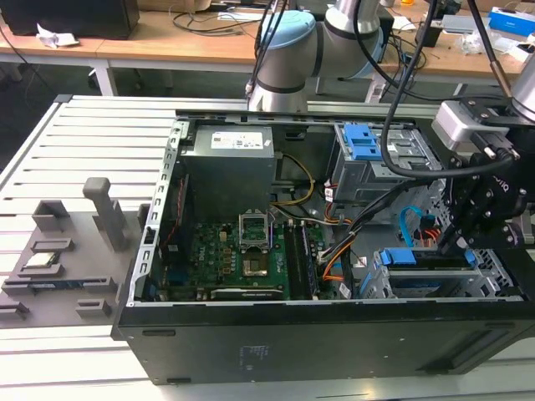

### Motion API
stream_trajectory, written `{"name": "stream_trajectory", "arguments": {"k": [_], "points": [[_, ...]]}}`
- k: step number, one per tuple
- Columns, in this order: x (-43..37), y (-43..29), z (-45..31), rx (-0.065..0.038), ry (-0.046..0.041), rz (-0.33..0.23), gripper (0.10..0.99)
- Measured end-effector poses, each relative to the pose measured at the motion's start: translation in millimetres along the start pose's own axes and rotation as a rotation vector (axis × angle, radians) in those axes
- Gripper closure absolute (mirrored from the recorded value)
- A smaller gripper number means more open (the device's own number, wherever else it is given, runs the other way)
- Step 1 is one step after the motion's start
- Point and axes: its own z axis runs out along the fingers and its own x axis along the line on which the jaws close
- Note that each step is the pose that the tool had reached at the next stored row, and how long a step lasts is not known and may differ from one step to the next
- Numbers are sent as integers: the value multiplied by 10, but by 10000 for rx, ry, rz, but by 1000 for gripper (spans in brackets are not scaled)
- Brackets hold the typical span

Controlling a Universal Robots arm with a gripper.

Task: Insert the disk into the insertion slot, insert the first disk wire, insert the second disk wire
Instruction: 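Insert the first disk wire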

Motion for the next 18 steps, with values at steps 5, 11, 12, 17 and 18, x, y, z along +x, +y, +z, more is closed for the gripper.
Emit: {"name": "stream_trajectory", "arguments": {"k": [5,11,12,17,18], "points": [[0,0,4,-1,-7,0,843],[0,6,-139,-1,-1,1,843],[-3,7,-174,-1,-1,1,843],[-43,15,-352,0,0,0,843],[-58,18,-413,0,0,0,859]]}}
